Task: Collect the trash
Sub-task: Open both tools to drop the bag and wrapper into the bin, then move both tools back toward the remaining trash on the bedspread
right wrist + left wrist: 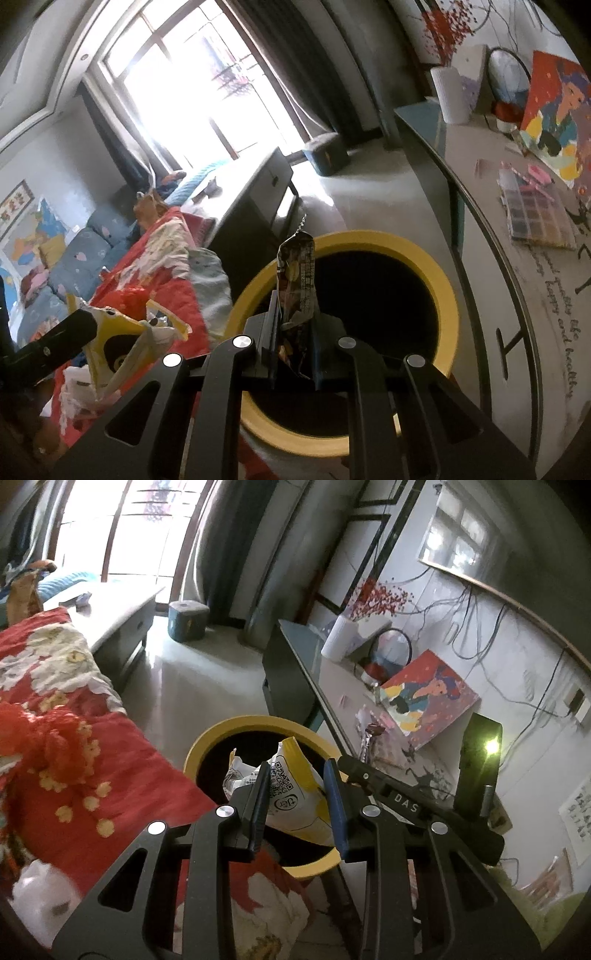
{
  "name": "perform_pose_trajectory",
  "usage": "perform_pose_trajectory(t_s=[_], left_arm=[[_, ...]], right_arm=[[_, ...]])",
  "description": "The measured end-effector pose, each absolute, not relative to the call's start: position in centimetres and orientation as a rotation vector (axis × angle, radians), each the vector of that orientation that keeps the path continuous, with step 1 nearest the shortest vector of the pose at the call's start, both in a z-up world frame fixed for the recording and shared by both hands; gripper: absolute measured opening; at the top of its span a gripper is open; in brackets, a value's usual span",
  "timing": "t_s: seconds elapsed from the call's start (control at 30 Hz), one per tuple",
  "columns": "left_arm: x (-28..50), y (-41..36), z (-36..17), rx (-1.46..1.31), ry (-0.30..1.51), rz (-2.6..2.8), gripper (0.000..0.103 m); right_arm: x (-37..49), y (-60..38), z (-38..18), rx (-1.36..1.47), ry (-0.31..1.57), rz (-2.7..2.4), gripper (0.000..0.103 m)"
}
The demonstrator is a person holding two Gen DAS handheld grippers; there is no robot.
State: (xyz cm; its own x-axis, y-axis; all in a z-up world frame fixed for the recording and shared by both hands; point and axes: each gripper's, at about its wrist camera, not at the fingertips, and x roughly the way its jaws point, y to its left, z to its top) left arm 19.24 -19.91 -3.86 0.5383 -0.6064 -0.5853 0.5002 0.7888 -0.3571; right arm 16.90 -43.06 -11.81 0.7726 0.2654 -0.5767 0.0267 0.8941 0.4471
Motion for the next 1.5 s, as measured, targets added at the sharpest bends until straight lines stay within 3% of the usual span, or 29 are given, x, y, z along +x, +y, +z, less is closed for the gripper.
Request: perform_pose_trajectory(t_s=[0.47,0.6,0.7,0.87,1.1,1.5], left_arm=[[22.8,-22.4,-7.0,-0.106,0.84,-0.623,0.027],[22.7,-22.1,-6.6,-0.118,0.823,-0.615,0.048],[22.7,-21.7,-6.2,-0.137,0.812,-0.597,0.075],[22.1,-21.0,-5.2,-0.147,0.784,-0.572,0.092],[20.9,-19.5,-4.0,-0.162,0.761,-0.539,0.092],[18.2,-16.8,-2.0,-0.159,0.708,-0.5,0.092]], right_arm=[[18.7,-43.7,-14.3,0.477,0.761,0.133,0.018],[18.5,-44.0,-14.5,0.485,0.761,0.109,0.042],[18.2,-44.4,-14.4,0.482,0.755,0.095,0.047],[17.8,-44.7,-13.6,0.476,0.73,0.075,0.052],[16.8,-44.5,-11.8,0.455,0.679,0.057,0.063],[15.3,-42.6,-8.6,0.422,0.607,0.095,0.07]])
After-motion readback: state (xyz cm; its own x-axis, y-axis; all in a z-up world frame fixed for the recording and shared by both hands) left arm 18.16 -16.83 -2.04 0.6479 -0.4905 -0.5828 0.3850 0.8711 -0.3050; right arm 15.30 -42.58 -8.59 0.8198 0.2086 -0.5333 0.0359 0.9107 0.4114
